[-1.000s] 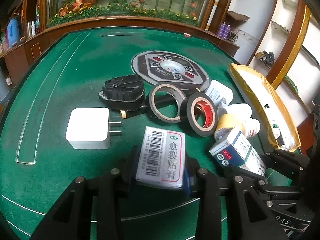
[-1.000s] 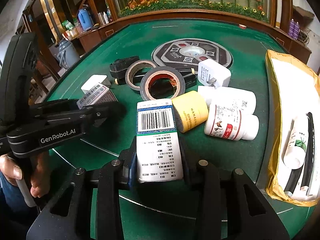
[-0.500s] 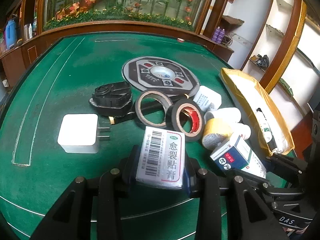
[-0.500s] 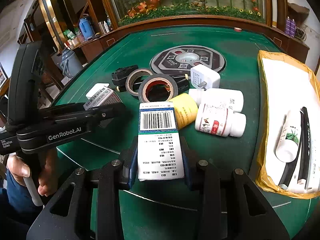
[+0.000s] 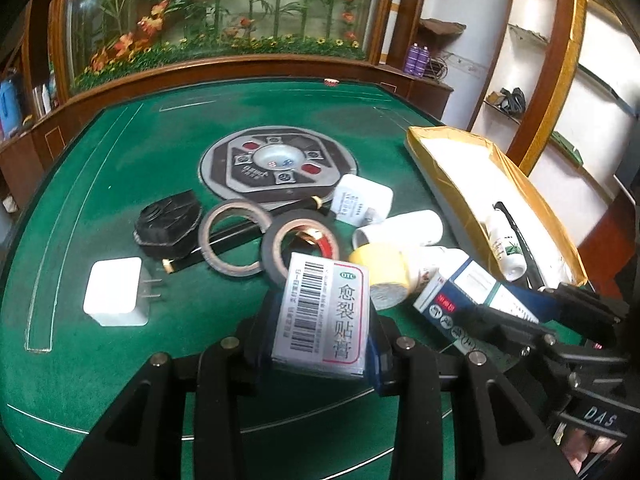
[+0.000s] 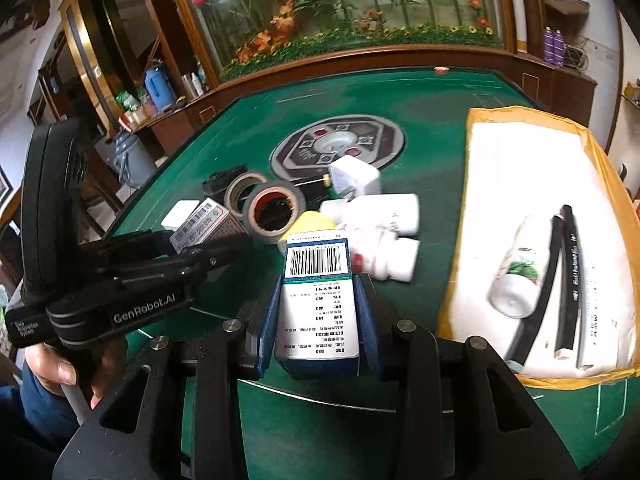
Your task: Organize rigid objects
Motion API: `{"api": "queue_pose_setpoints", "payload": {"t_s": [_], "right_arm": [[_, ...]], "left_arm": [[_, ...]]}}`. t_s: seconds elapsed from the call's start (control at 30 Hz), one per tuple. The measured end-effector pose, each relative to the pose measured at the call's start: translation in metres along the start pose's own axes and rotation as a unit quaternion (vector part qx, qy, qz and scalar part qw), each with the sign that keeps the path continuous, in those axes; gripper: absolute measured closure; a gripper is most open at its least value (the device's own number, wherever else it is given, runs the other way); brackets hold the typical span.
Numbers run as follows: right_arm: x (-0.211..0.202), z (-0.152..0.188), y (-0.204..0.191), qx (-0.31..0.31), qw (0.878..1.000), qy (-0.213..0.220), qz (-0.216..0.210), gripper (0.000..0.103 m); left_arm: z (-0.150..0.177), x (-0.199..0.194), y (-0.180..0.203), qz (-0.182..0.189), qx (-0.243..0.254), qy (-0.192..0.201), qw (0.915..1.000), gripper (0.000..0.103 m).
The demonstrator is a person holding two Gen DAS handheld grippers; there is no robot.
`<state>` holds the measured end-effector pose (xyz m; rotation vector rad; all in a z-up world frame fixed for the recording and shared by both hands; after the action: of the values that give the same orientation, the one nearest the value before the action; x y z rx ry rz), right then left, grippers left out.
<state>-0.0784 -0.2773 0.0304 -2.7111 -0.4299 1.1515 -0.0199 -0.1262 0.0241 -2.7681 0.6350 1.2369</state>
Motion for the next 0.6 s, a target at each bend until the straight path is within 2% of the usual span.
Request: {"api": "queue_pose_setpoints", "payload": {"t_s": [0.3,0.6], "right_arm": [[-0.007,0.001,0.020,0.024,1.000,0.012,0.000,0.067],[-0.027,-0.003,0.048,0.054,0.998,0.041,0.011,0.067]], "left_arm": [[-0.002,0.003,0.015,-0.002,0.017,-0.005,0.9998,0.066],[-0.011,-0.001,0.034,0.017,0.027,-0.005,0.9995,0.066]]}}
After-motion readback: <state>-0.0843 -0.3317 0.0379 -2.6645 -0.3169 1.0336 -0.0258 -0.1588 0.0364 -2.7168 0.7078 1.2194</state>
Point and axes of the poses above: each gripper's, at about its wrist camera, not at the fingertips, and x roughly the way its jaws point, y to its right, z to its underside, the point moved 2 cm from there along x, roughly the way its jaws point
